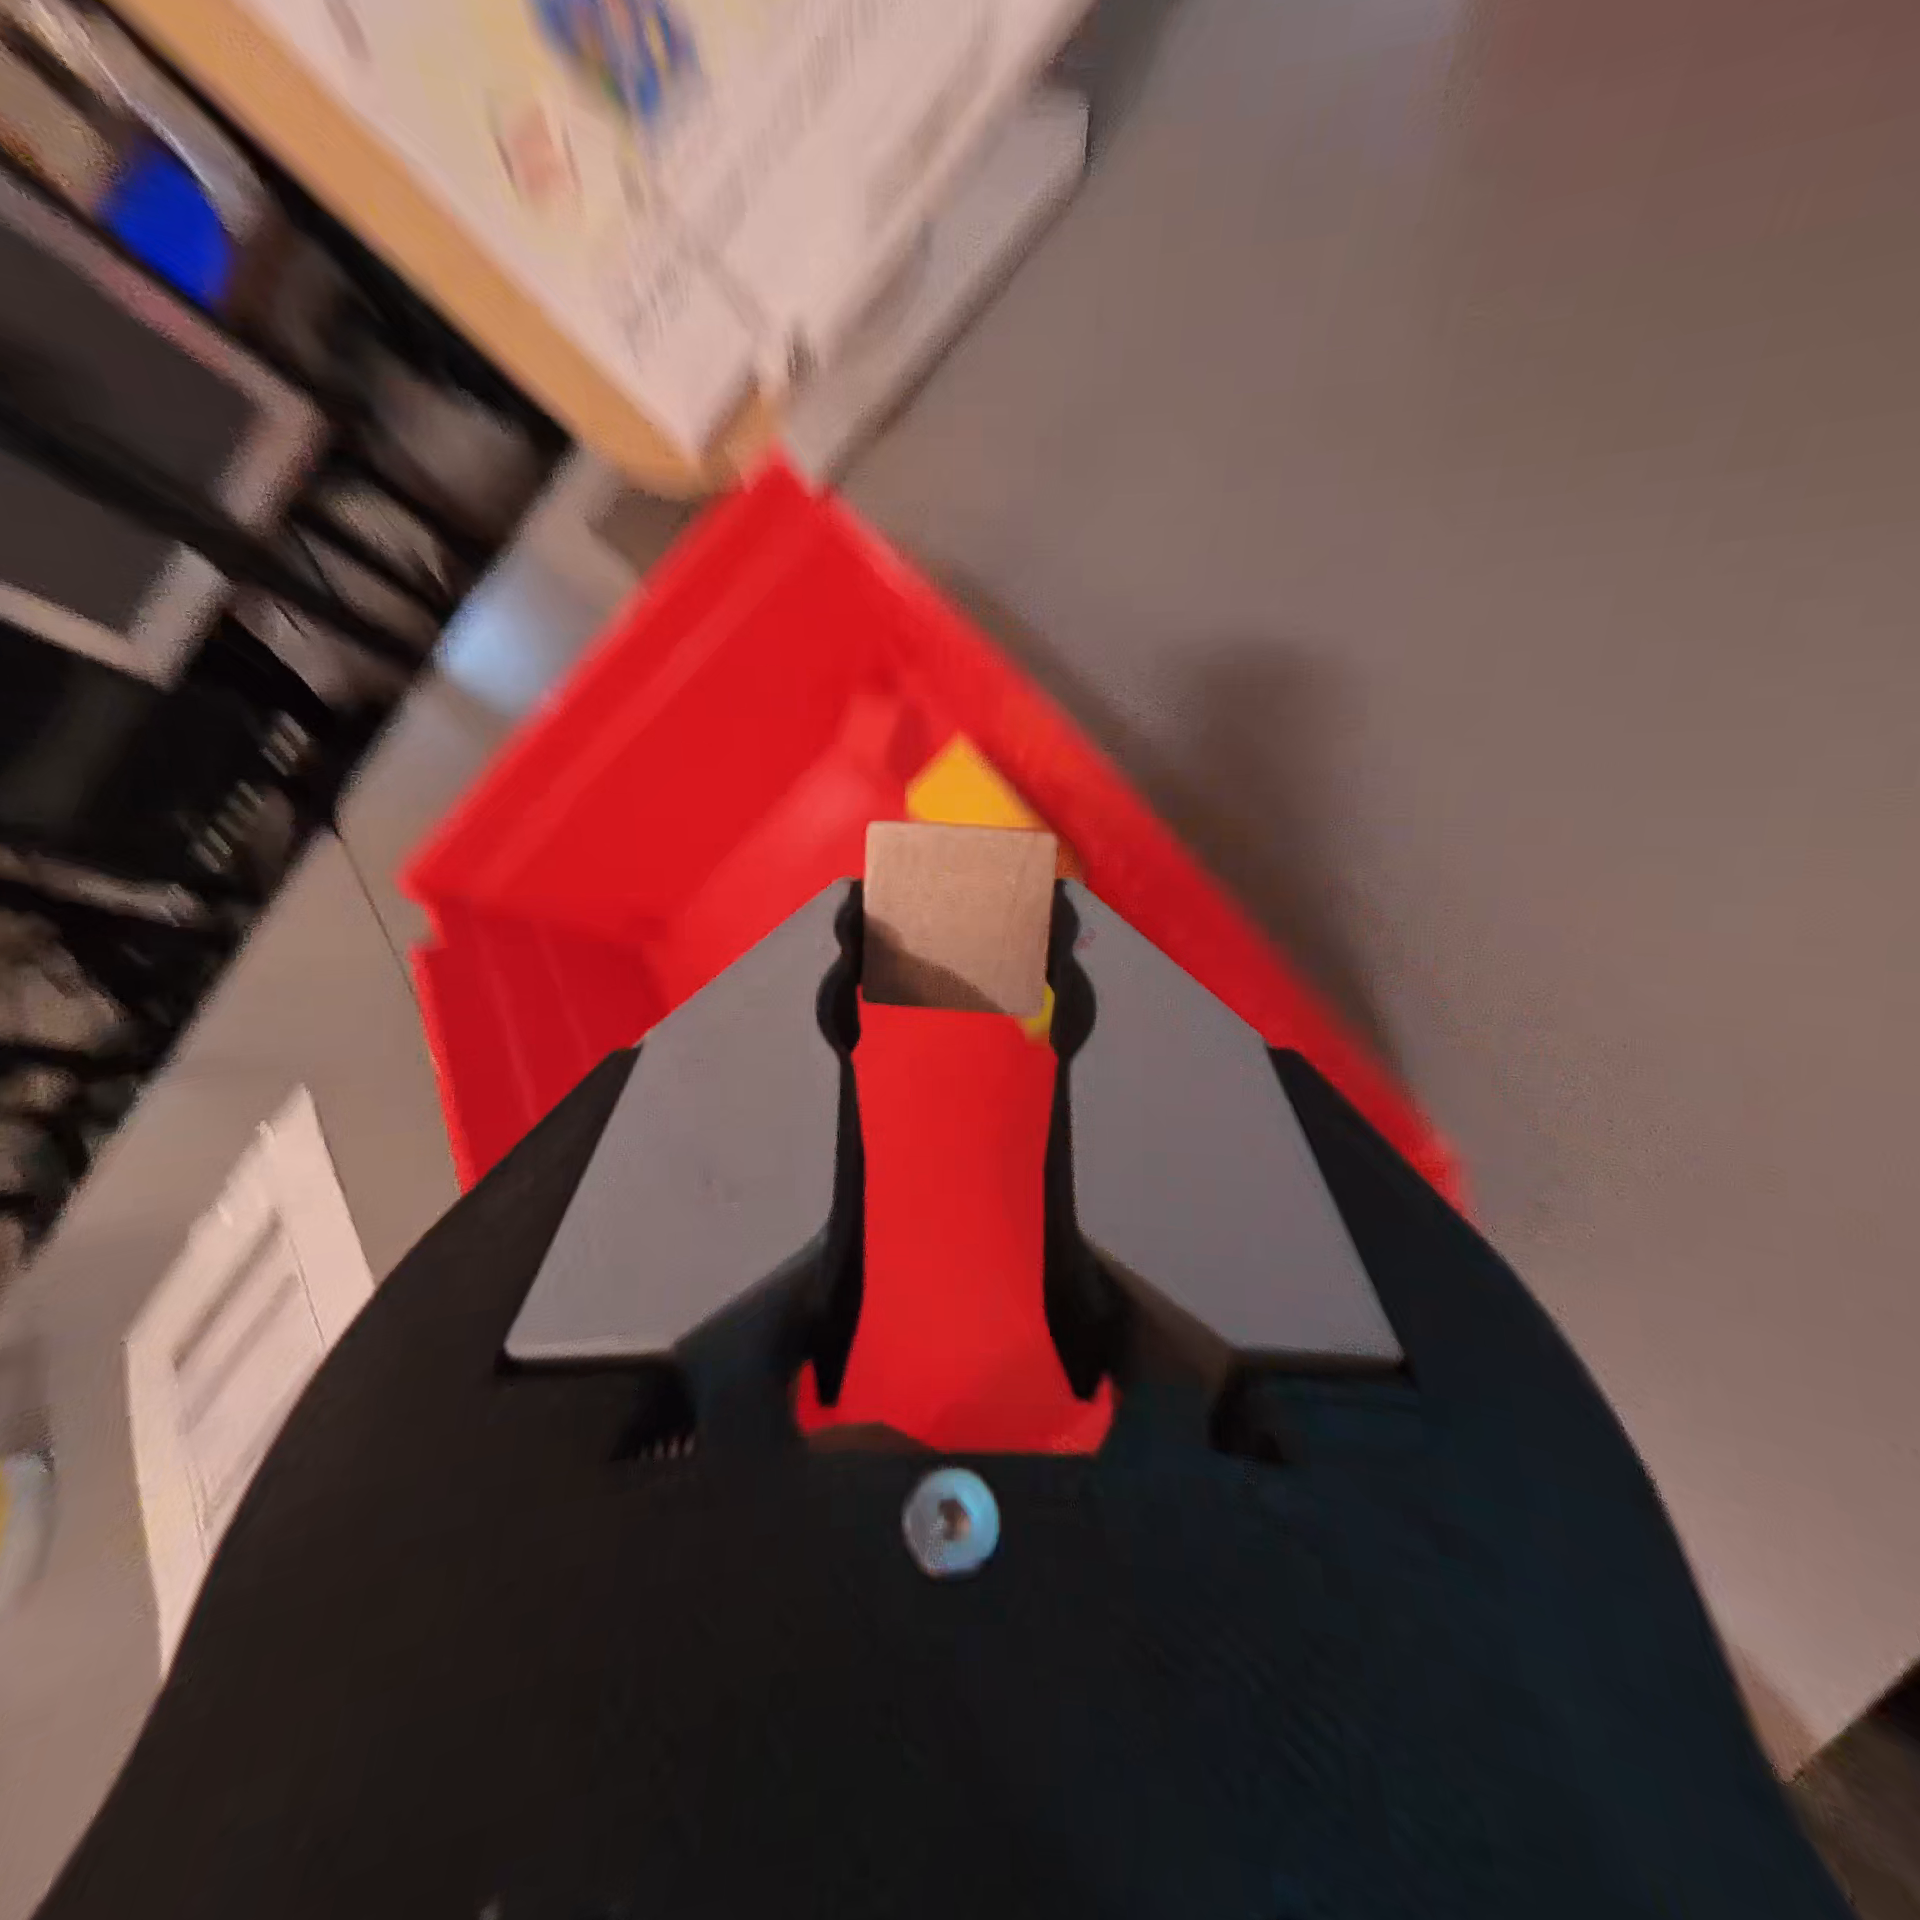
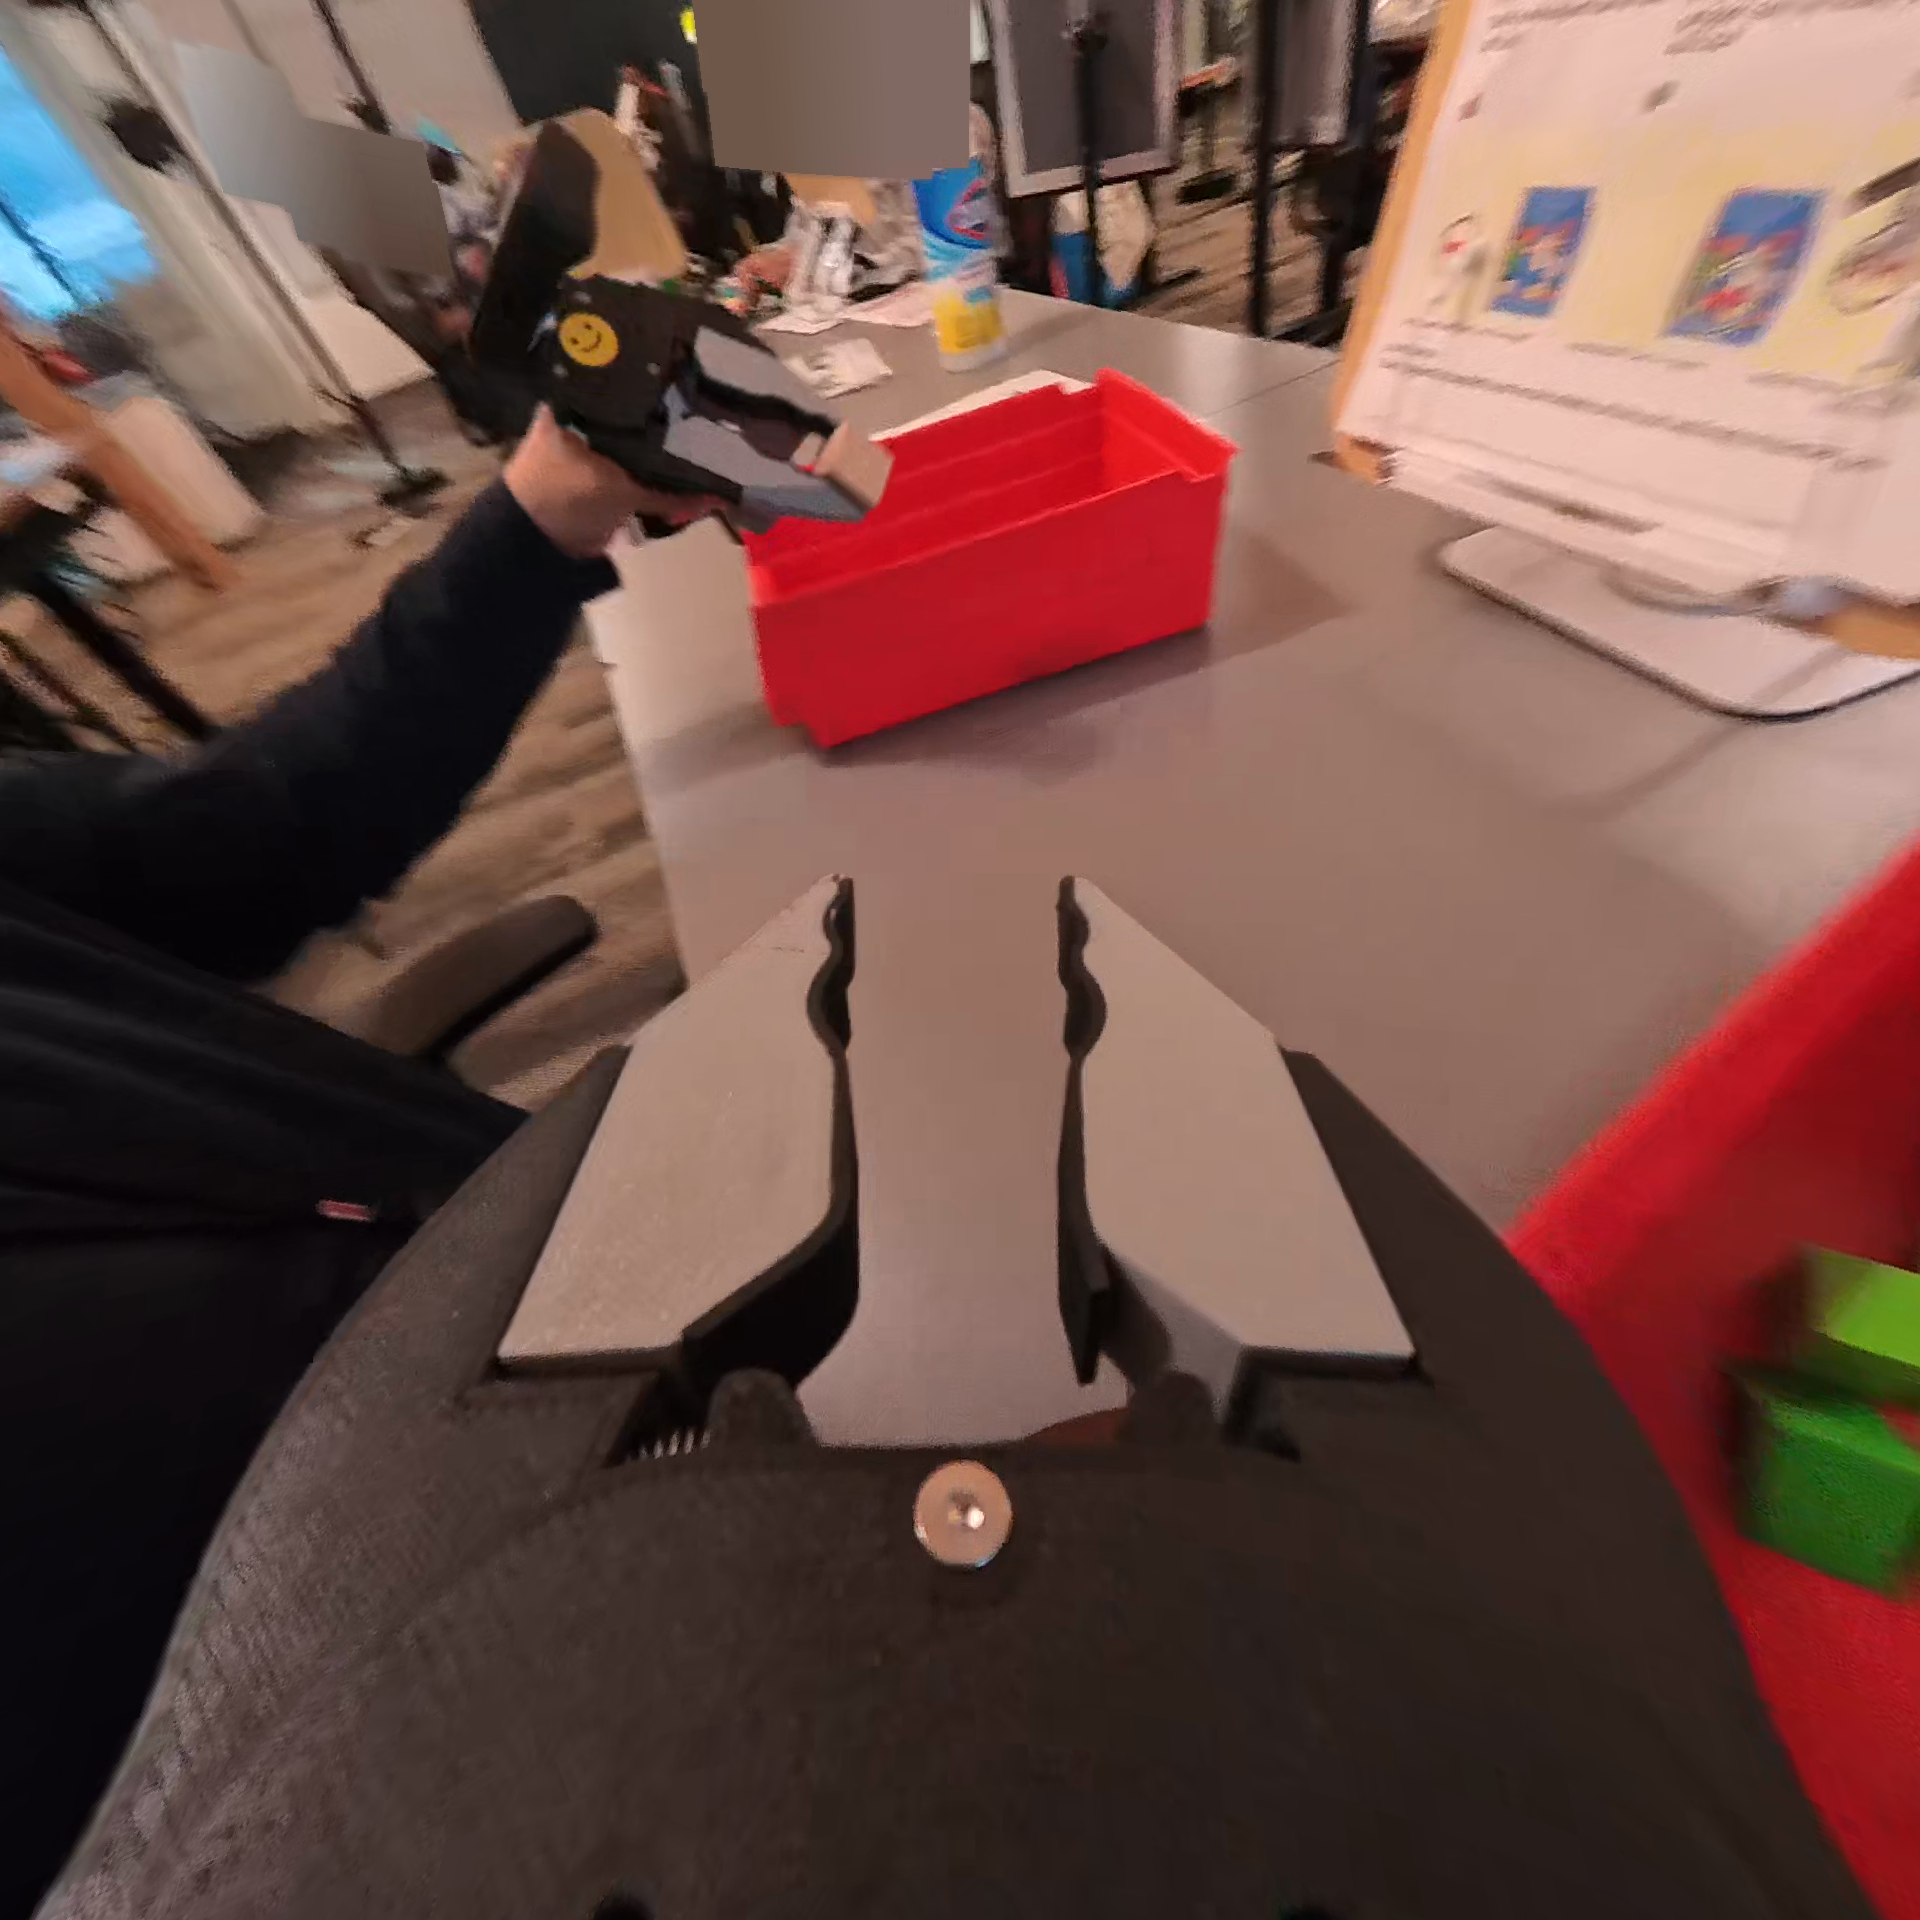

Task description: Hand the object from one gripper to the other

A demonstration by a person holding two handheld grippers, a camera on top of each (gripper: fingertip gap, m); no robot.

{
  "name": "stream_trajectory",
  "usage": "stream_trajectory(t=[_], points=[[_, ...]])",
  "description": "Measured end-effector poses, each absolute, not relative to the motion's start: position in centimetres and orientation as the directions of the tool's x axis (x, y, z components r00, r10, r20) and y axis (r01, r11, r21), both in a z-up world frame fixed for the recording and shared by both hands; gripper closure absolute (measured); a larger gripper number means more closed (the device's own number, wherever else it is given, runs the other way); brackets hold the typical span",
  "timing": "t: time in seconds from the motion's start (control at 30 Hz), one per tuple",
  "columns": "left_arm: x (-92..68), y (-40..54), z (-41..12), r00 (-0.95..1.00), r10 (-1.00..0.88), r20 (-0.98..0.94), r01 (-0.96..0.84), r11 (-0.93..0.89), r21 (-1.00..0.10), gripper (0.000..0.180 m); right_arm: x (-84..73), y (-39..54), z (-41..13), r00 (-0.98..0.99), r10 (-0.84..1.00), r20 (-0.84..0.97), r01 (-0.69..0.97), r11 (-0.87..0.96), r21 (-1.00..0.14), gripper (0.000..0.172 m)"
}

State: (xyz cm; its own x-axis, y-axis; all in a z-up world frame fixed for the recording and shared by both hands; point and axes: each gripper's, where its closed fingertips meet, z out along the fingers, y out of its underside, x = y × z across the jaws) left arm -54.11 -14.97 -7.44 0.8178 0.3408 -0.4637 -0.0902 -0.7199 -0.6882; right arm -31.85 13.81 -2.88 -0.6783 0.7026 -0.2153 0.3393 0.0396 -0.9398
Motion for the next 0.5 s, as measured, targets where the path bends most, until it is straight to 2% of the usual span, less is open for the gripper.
stream_trajectory(t=[0.1, 0.23, 0.4, 0.5], points=[[-49.0, -10.9, -3.1, 0.770, 0.344, -0.538, -0.268, -0.591, -0.761, 0.150, -33.2, 9.6, -3.5, -0.707, 0.633, -0.315, 0.417, 0.013, -0.909, 0.128], [-43.1, -5.4, -1.1, 0.677, 0.323, -0.661, -0.466, -0.507, -0.725, 0.150, -35.2, 3.6, -2.0, -0.744, 0.570, -0.349, 0.412, -0.019, -0.911, 0.121], [-39.9, -1.6, -0.4, 0.593, 0.357, -0.722, -0.574, -0.442, -0.690, 0.150, -37.8, -0.7, -0.8, -0.725, 0.558, -0.403, 0.434, -0.084, -0.897, 0.112], [-39.4, -0.6, -0.8, 0.566, 0.347, -0.748, -0.592, -0.461, -0.661, 0.150, -39.1, -1.2, -1.3, -0.715, 0.582, -0.388, 0.434, -0.066, -0.899, 0.118]])
